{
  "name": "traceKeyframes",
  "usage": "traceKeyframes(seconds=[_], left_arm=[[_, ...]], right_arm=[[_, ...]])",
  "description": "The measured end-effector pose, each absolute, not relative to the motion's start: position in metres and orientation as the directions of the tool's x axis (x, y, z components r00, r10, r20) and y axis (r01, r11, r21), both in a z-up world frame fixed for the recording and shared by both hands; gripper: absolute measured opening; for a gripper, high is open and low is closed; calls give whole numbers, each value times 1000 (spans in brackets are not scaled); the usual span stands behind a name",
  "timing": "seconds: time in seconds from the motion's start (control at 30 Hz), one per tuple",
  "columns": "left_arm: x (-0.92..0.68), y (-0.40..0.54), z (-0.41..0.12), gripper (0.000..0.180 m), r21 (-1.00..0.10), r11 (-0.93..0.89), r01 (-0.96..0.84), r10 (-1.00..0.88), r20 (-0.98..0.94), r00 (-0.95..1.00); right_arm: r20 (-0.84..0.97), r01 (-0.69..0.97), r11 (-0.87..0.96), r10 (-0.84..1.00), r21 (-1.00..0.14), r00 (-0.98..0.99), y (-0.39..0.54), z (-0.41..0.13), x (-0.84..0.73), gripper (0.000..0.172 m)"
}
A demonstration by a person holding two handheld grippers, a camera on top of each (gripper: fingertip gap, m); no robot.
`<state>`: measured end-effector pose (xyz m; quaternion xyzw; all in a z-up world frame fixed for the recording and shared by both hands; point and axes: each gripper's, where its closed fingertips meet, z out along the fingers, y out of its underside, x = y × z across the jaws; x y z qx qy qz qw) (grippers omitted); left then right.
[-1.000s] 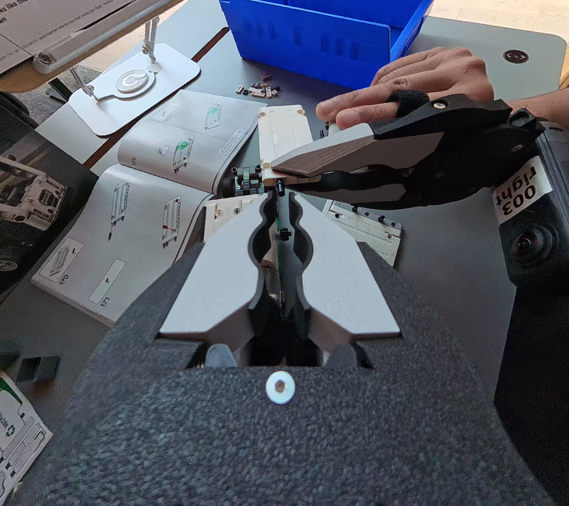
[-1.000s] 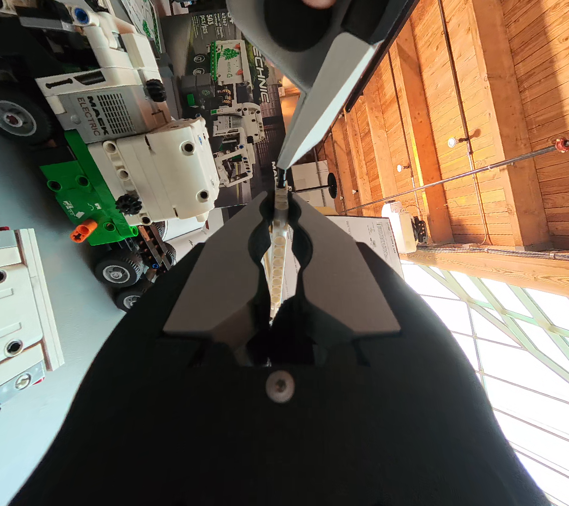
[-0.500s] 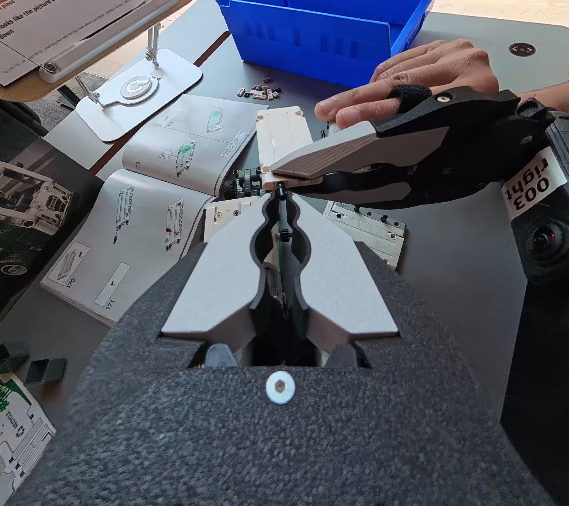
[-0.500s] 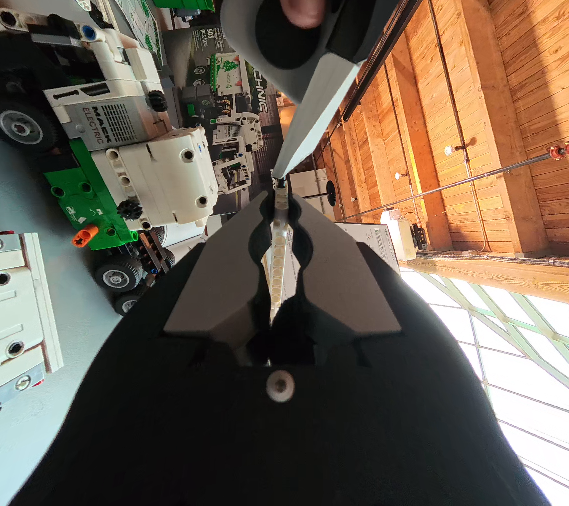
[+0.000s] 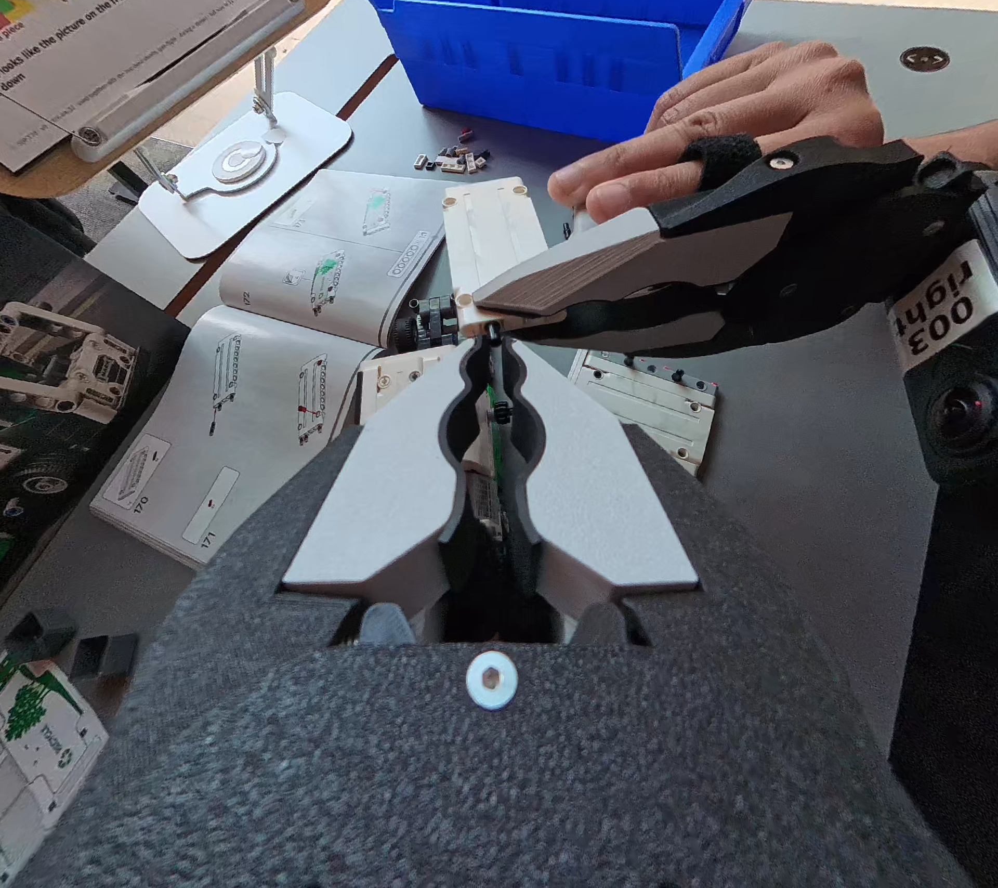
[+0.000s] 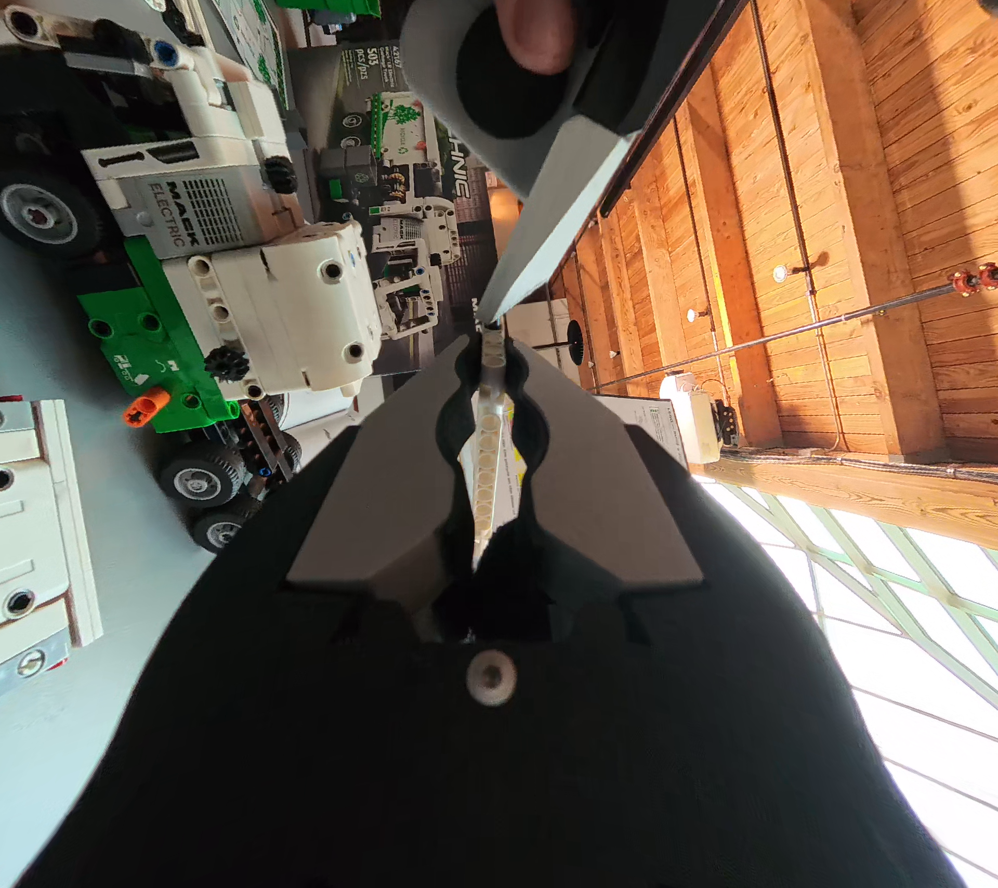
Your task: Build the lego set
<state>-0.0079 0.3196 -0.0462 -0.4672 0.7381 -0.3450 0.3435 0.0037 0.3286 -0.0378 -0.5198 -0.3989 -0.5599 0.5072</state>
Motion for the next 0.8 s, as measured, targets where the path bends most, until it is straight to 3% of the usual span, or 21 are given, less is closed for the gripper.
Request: traceKeyframes(seconds=[0.17,0.27,0.33,0.5,0.8], left_arm=[[-48,299,-58,7,-840,323,-436,-887,-108,-449],[-81,280,-105,9,-774,422,-472,-816,-99,-569],[-91,273,-129,11,-742,435,-510,-798,-56,-599],[-89,277,-154,11,-734,429,-526,-800,-38,-599],[-83,277,-186,9,-672,485,-560,-766,-16,-643]], right_arm=[[979,971,-208,-189,-115,75,320,-23,35,6],[936,937,-160,-221,-312,274,314,-11,49,6],[915,920,-129,-226,-370,336,313,-9,51,6],[943,940,-152,-187,-304,275,320,-24,47,6],[933,930,-141,-173,-341,316,321,-26,48,6]])
